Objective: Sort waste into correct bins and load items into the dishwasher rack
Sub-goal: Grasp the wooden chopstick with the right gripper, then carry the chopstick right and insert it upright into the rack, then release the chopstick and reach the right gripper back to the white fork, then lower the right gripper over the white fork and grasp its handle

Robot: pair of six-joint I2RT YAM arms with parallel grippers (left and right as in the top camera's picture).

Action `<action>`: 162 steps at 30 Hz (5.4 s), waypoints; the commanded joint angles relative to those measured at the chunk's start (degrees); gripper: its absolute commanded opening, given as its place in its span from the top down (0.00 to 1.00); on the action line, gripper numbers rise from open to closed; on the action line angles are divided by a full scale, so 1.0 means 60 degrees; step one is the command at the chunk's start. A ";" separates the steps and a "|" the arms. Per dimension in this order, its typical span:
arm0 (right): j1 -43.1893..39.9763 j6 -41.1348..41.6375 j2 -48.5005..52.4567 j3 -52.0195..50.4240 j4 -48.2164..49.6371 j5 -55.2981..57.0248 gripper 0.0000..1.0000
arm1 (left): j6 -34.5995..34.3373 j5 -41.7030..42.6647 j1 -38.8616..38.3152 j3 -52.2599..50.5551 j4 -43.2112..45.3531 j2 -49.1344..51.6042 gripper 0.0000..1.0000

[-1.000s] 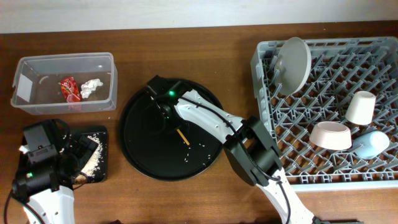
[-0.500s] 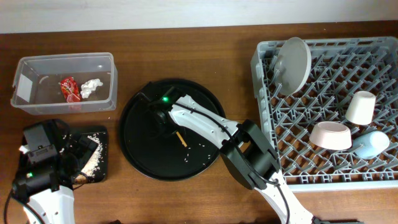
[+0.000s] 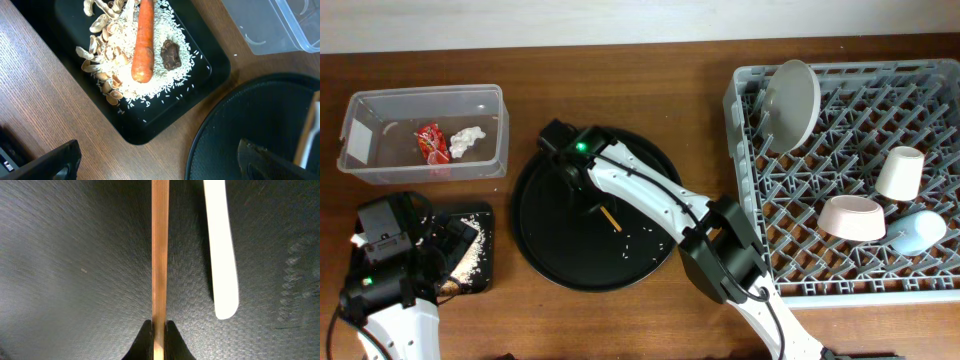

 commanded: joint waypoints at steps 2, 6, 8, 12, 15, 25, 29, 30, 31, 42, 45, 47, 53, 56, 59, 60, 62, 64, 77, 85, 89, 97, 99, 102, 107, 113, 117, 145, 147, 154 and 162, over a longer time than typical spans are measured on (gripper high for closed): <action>0.0015 -0.0131 -0.0011 0.1399 -0.0812 -0.0095 0.96 | -0.0091 -0.0069 0.0047 0.0168 0.0015 -0.0073 0.01; -0.0051 -0.0492 -0.0182 0.2448 -0.1581 -0.0259 0.96 | -0.0091 -0.0073 0.0047 0.0168 0.0015 -0.0073 0.01; -0.0219 -0.0678 -0.0339 0.2841 -0.2007 -0.0510 0.96 | -0.0091 -0.0069 0.0047 0.0168 0.0015 -0.0073 0.01; -0.0739 -0.0678 -0.0681 0.2965 -0.2718 -0.0375 0.96 | -0.0091 -0.0073 0.0047 0.0168 0.0015 -0.0073 0.01; -0.1501 -0.0674 -0.1005 0.2965 -0.3326 0.0058 0.96 | -0.0091 -0.0073 0.0047 0.0168 0.0015 -0.0073 0.01; -0.5537 0.0015 -0.1934 0.2747 -0.4572 0.0379 0.96 | -0.0095 -0.0073 0.0047 0.0168 0.0015 -0.0073 0.01; -0.6266 0.0018 -0.1920 0.2244 -0.4572 0.0452 0.96 | -0.0095 -0.0073 0.0047 0.0168 0.0015 -0.0073 0.01; -0.6459 0.0018 -0.1912 0.2095 -0.4568 0.0444 0.96 | -0.0091 -0.0069 0.0047 0.0168 0.0015 -0.0073 0.01; -0.6648 0.0018 -0.1912 0.1912 -0.4568 0.0444 0.96 | -0.0091 -0.0069 0.0047 0.0168 0.0015 -0.0073 0.01; -0.7147 -0.0142 -0.1909 -0.0648 -0.3381 0.0448 0.96 | -0.0095 -0.0069 0.0047 0.0168 0.0015 -0.0073 0.01; -0.7147 -0.0204 -0.1909 -0.0707 -0.3326 0.0448 0.96 | -0.0091 -0.0073 0.0047 0.0168 0.0015 -0.0073 0.01; -0.7147 -0.0200 -0.1912 -0.0707 -0.3308 0.0448 0.96 | -0.0095 -0.0073 0.0047 0.0168 0.0015 -0.0073 0.01; -0.7144 -0.0342 -0.1923 -0.0703 -0.3249 0.0448 0.96 | -0.0091 -0.0073 0.0047 0.0168 0.0015 -0.0073 0.01; -0.7144 -0.0382 -0.1923 -0.0696 -0.3191 0.0444 0.96 | -0.0091 -0.0073 0.0047 0.0168 0.0015 -0.0073 0.01; -0.7111 -0.0688 -0.1923 -0.0696 -0.3078 0.0382 0.96 | -0.0091 -0.0073 0.0047 0.0168 0.0015 -0.0073 0.01; -0.7078 -0.0747 -0.1923 -0.0696 -0.3049 0.0481 0.96 | -0.0091 -0.0069 0.0047 0.0168 0.0015 -0.0073 0.01; -0.7074 -0.0710 -0.1923 -0.0696 -0.2998 0.0408 0.96 | -0.0091 -0.0073 0.0047 0.0168 0.0015 -0.0073 0.01; -0.7074 -0.0772 -0.1923 -0.0696 -0.2962 0.0379 0.96 | -0.0095 -0.0073 0.0047 0.0168 0.0015 -0.0073 0.01; -0.7020 -0.1075 -0.1923 -0.0696 -0.2962 0.0033 0.96 | -0.0091 -0.0073 0.0047 0.0168 0.0015 -0.0073 0.01; -0.7020 -0.1071 -0.1923 -0.0696 -0.3002 -0.0393 0.23 | -0.0091 -0.0073 0.0047 0.0168 0.0015 -0.0073 0.01; -0.7020 -0.0954 -0.1923 -0.0696 -0.3111 -0.0390 0.15 | -0.0095 -0.0073 0.0047 0.0168 0.0015 -0.0073 0.01; -0.6247 -0.0368 -0.2346 -0.0670 -0.3038 -0.0339 0.15 | -0.0095 -0.0069 0.0047 0.0168 0.0015 -0.0073 0.01; -0.5730 -0.0251 -0.2769 -0.0670 -0.2809 -0.0189 0.14 | -0.0091 -0.0073 0.0047 0.0168 0.0015 -0.0073 0.01; -0.5005 -0.0295 -0.3282 -0.0670 -0.2353 -0.0215 0.05 | -0.0091 -0.0073 0.0047 0.0168 0.0015 -0.0073 0.01; -0.3741 -0.1319 -0.3126 -0.0685 -0.1432 -0.0918 0.01 | -0.0095 -0.0073 0.0047 0.0168 0.0015 -0.0073 0.01; -0.2211 -0.1606 -0.1978 -0.0688 0.0273 -0.0892 0.00 | -0.0095 -0.0069 0.0047 0.0168 0.0015 -0.0073 0.01; -0.1479 -0.1621 -0.0965 -0.0688 0.1395 -0.0889 0.01 | -0.0091 -0.0069 0.0047 0.0168 0.0015 -0.0073 0.01; -0.0823 -0.1770 0.1082 -0.0699 0.2109 -0.0171 0.57 | -0.0091 -0.0069 0.0047 0.0168 0.0015 -0.0073 0.01; -0.0823 -0.1749 0.1082 -0.0699 0.1942 -0.0164 0.60 | -0.0091 -0.0073 0.0047 0.0168 0.0015 -0.0073 0.01; -0.0823 -0.1749 0.1082 -0.0699 0.1541 -0.0025 0.84 | -0.0091 -0.0069 0.0047 0.0168 0.0004 -0.0073 0.01; -0.0845 -0.1610 0.0976 -0.0550 0.1064 -0.0025 0.96 | -0.0091 -0.0069 0.0047 0.0168 -0.0004 -0.0073 0.01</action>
